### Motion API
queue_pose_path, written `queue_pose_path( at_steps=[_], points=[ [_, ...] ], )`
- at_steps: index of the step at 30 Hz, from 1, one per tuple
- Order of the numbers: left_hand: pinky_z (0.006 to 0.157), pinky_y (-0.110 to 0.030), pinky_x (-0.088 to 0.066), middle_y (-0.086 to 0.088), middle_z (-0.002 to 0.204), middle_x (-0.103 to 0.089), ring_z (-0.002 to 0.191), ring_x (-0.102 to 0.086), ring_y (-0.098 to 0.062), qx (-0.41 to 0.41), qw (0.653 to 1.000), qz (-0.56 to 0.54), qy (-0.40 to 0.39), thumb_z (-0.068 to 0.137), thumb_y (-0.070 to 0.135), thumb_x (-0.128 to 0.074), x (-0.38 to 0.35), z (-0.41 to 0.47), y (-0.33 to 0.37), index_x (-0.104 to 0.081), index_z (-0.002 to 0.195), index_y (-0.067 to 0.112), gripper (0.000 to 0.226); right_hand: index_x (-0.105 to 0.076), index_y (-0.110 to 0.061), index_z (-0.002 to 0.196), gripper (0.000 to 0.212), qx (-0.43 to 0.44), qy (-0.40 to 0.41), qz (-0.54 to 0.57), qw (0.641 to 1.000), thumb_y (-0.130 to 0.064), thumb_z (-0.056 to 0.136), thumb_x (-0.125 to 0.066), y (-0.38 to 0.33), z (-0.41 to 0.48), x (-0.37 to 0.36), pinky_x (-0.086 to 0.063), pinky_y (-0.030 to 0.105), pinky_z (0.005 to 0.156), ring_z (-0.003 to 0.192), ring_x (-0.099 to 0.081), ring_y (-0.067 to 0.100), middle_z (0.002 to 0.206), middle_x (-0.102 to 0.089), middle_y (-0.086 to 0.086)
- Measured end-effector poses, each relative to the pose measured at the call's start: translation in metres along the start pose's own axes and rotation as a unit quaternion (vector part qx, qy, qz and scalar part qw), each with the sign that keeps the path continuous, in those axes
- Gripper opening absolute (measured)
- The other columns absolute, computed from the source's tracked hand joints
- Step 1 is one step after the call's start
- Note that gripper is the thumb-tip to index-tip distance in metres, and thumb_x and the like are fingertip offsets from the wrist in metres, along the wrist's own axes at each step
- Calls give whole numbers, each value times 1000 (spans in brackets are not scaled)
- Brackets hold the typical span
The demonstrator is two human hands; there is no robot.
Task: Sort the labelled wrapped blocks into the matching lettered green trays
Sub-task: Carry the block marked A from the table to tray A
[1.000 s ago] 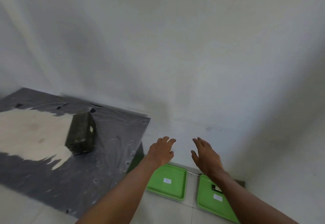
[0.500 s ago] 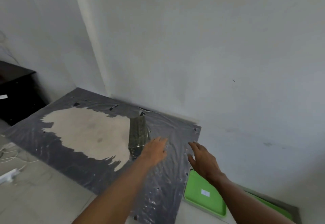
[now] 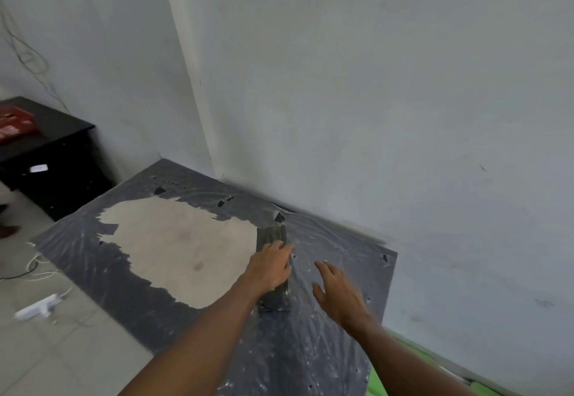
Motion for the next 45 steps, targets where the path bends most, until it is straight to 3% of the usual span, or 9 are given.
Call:
queue_pose_path(
  at_steps=[7, 13, 20, 26, 30, 34, 38, 41, 45],
  points=[
    [98, -48, -50, -10, 142, -46, 126, -48, -32, -23, 999, 20, -37, 94, 26, -54, -9, 51, -41, -40, 141, 21, 49, -35, -21, 138, 47, -54, 0, 19, 998, -33, 95, -49, -17, 30, -37, -45, 34, 98, 121, -48, 18, 140, -47, 2],
    [96, -54, -48, -13, 141, -43, 125, -45, -37, -81, 993, 24, -82, 93, 18, -46, -29, 88, -67, -39, 139, 22, 47, -32, -20, 138, 54, -167, -36, 44, 984, -44, 93, -50, -30, 47, -79, -49, 36, 93, 114, -52, 20, 136, -51, 5],
    [106, -54, -40, -12, 160, -15, 141, -26, -39, -174, 968, 119, -132, 88, 6, -57, -45, 116, -73, -30, 146, 30, 68, -3, -15, 148, 117, -292, -65, 75, 951, -74, 66, -62, -51, 52, -131, -46, 44, 94, 126, -42, 28, 146, -34, 10],
    [106, -53, -39, -12, 159, -21, 140, -29, -37, -215, 960, 120, -129, 91, 8, -49, -45, 120, -73, -32, 146, 30, 61, 2, -15, 147, 117, -325, -38, 34, 944, -62, 66, -69, -60, 58, -137, -48, 44, 90, 121, -41, 29, 140, -34, 10],
    [110, -51, -38, -11, 158, -27, 142, -30, -34, -235, 964, 95, -76, 92, 8, -51, -31, 125, -71, -37, 145, 29, 59, -6, -13, 146, 112, -218, 2, -83, 972, -64, 65, -64, -61, 69, -113, -46, 46, 93, 114, -44, 29, 134, -40, 10],
    [112, -49, -34, -10, 156, -33, 142, -31, -32, -236, 968, 65, -55, 93, 8, -48, -20, 127, -79, -40, 144, 29, 56, -12, -6, 147, 105, -131, -22, -207, 969, -43, 69, -72, -36, 67, -89, -32, 57, 106, 129, -34, 36, 144, -37, 15],
    [105, -49, -44, -9, 151, -41, 135, -40, -33, -233, 968, 31, -93, 94, 13, -43, -30, 120, -90, -42, 143, 26, 50, -22, -5, 145, 81, -124, -38, -230, 964, -11, 76, -63, -15, 49, -83, -26, 59, 110, 135, -29, 39, 147, -35, 18],
    [89, -44, -53, -3, 127, -54, 118, -51, -27, -249, 961, 18, -115, 91, 20, -45, -40, 110, -89, -48, 130, 29, 40, -25, -5, 144, 78, -143, -42, -221, 964, -7, 77, -64, -10, 34, -94, -26, 59, 110, 135, -31, 39, 146, -37, 19],
    [88, -41, -50, -6, 124, -50, 114, -48, -26, -233, 962, 51, -131, 81, 37, -58, -44, 102, -85, -50, 121, 28, 42, -35, -4, 139, 77, -160, -36, -208, 964, 2, 68, -62, -14, 18, -108, -33, 61, 105, 127, -40, 41, 138, -46, 20]
  ],
)
Point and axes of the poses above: each hand's wrist, its own z-axis towards the middle knuckle, its own x-axis out of the back of the hand, y = z × x, the point moved 8 cm from there along z, towards the middle knuckle
